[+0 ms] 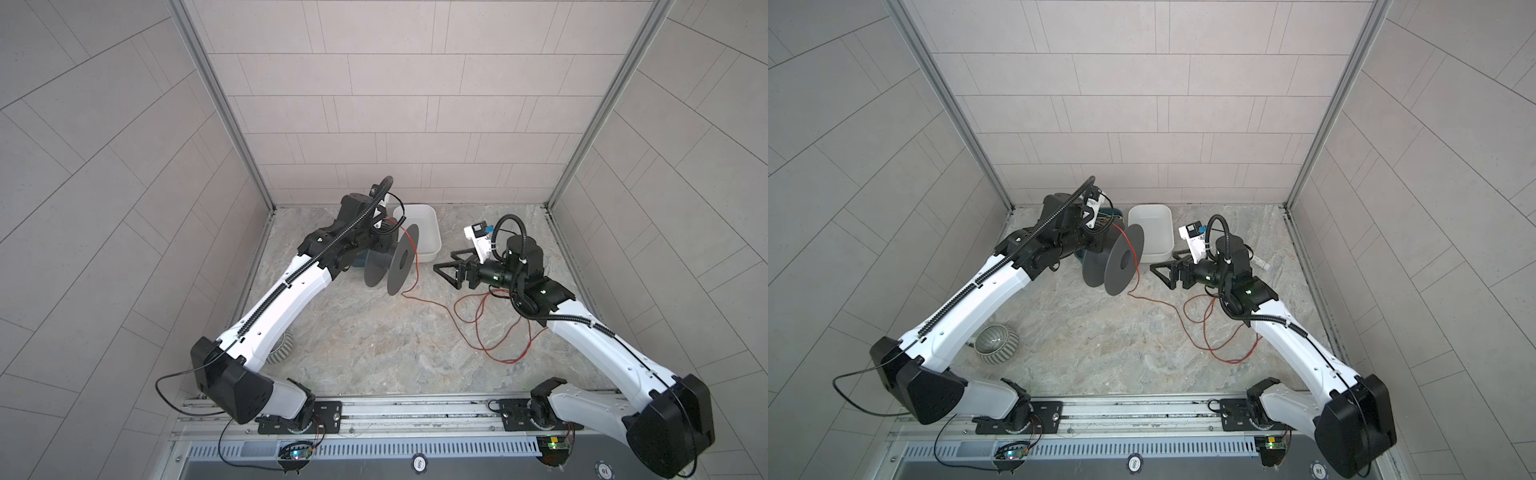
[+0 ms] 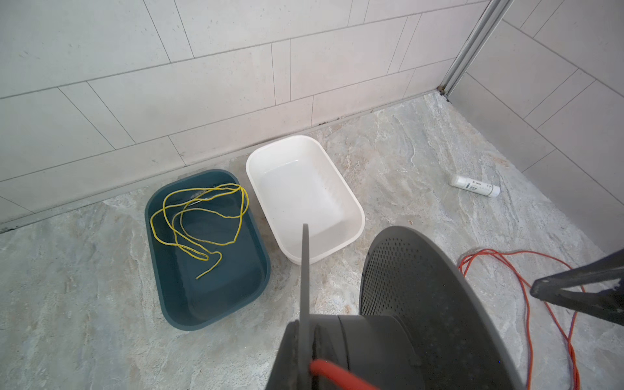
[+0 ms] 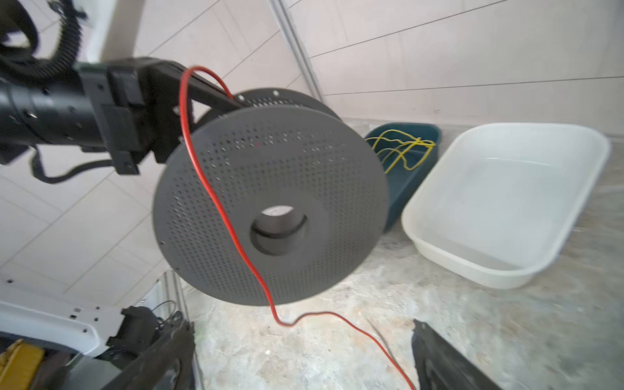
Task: Wrap the cables
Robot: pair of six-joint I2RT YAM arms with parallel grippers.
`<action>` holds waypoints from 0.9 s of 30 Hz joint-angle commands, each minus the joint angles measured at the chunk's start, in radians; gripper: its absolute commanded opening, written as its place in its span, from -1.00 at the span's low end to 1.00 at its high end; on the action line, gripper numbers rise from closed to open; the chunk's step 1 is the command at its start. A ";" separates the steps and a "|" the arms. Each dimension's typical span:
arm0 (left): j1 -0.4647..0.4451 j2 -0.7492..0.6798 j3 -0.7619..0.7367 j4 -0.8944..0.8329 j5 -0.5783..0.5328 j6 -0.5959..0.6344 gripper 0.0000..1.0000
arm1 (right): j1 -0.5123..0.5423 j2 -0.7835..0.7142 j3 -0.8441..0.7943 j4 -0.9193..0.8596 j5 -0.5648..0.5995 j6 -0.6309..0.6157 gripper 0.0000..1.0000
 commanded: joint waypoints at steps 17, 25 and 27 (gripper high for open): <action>0.103 0.019 0.289 -0.261 0.172 -0.140 -1.00 | 0.386 -0.014 -0.357 0.452 0.686 -0.218 0.87; 0.111 -0.032 0.321 -0.293 0.219 -0.173 -1.00 | 0.462 0.229 -0.412 0.783 0.695 -0.356 0.72; 0.112 -0.038 0.327 -0.299 0.247 -0.182 -1.00 | 0.473 0.298 -0.415 0.873 0.696 -0.388 0.70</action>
